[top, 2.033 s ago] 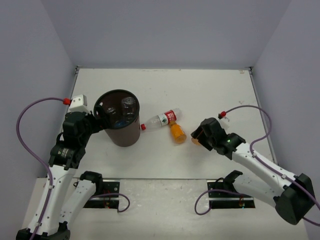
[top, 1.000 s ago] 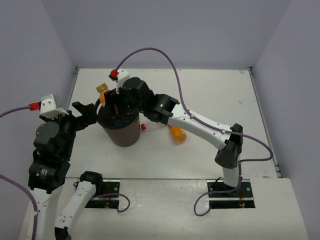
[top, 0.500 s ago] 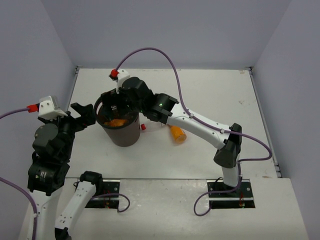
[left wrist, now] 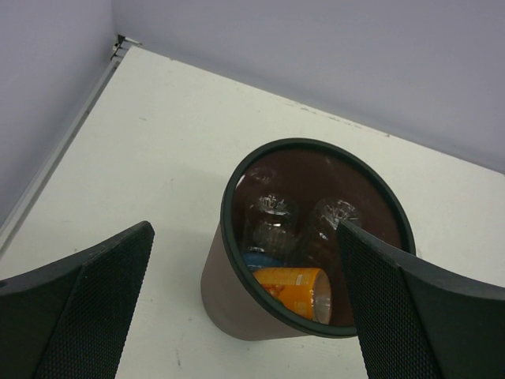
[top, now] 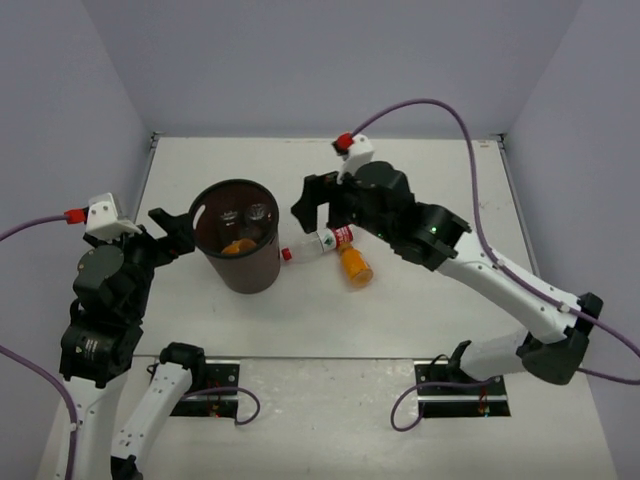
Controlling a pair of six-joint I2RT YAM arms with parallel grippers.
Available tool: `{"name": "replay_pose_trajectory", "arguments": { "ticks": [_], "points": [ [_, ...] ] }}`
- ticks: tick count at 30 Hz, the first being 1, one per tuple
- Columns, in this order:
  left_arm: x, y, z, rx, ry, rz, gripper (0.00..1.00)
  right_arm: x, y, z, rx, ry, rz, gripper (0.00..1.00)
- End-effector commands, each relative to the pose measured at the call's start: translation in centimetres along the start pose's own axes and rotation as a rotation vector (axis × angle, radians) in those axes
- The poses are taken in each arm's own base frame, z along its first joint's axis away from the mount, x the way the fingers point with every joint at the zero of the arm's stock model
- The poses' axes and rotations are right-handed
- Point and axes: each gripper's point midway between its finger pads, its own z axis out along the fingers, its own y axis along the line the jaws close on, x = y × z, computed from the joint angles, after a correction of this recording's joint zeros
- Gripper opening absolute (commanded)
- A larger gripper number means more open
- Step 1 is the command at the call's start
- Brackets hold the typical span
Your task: Put the plastic bottles in the bin
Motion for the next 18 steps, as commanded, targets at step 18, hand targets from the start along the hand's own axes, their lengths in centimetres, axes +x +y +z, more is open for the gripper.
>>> {"name": "replay_pose_trajectory", "arguments": {
  "ticks": [18],
  "points": [
    [2.6, 0.3, 0.3, 0.005, 0.06, -0.023, 1.0, 21.7, -17.7, 5.3, 0.424, 0.503, 0.033, 0.99]
  ]
}}
